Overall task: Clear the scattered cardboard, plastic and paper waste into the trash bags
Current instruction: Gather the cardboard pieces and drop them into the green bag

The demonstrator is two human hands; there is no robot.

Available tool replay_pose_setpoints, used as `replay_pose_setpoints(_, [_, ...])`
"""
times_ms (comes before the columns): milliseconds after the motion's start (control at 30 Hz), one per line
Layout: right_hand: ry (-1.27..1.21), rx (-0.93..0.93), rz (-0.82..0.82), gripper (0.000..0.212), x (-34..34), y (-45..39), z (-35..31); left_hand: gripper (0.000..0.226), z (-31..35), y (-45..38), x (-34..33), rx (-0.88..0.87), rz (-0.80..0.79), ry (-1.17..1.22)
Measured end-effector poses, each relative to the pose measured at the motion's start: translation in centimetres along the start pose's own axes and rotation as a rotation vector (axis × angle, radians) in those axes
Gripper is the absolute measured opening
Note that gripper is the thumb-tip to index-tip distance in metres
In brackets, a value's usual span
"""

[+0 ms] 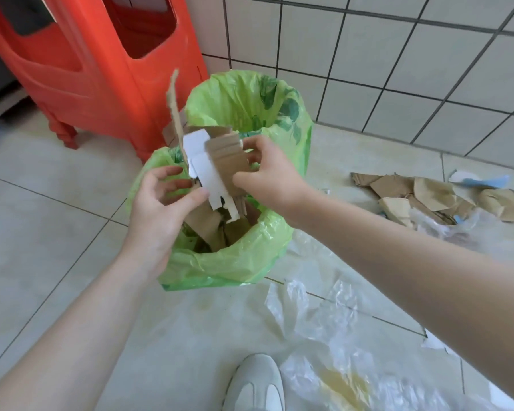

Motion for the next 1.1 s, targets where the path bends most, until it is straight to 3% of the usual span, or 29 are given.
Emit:
replay_pose_setpoints(233, [0.094, -0.001, -0.042, 0.037, -1.3, 0.1, 0.4, 0.058, -0.4, -0.5, 0.2, -0.005, 0.048, -0.166])
replay_pose_setpoints(400, [0.133, 0.011, -0.039, 0.039, -1.6, 0.1, 0.8, 0.077, -0.8, -1.0, -0.7, 0.062, -0.034, -0.200])
replay_pose_setpoints(567, [0.285, -0.035, 0.092, 0.030, 0.1, -0.5, 1.4, 0.063, -1.9, -2.1, -0.1, 0.189, -0.030, -0.219])
replay_pose_setpoints(700, [0.418, 0.006, 0.125, 0.040, 1.0, -0.7, 0.5, 0.055, 0.5, -4.4, -0.1, 0.027, 0.016, -0.428])
replay_pose_setpoints(900, [0.657, 0.078, 0.146, 0.032, 1.2, -0.9, 0.1, 0.063, 1.4, -5.5, -5.1, -0.149, -0.214, -0.677])
replay_pose_setpoints(1100, [0.591, 0.051, 0.155, 0.027, 2.4, -0.3, 0.9, 0.054, 1.7, -4.8, -4.7, -0.163, -0.192, -0.659])
Point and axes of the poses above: each hand's wrist, its own y-axis away from the middle knuckle, its own x-axis out of the back of the hand, z = x × y, the point moved 10 cm from there along -y, towards the middle knuckle, and after that the axes turned 3 degrees about -x, right-handed, at the moved point
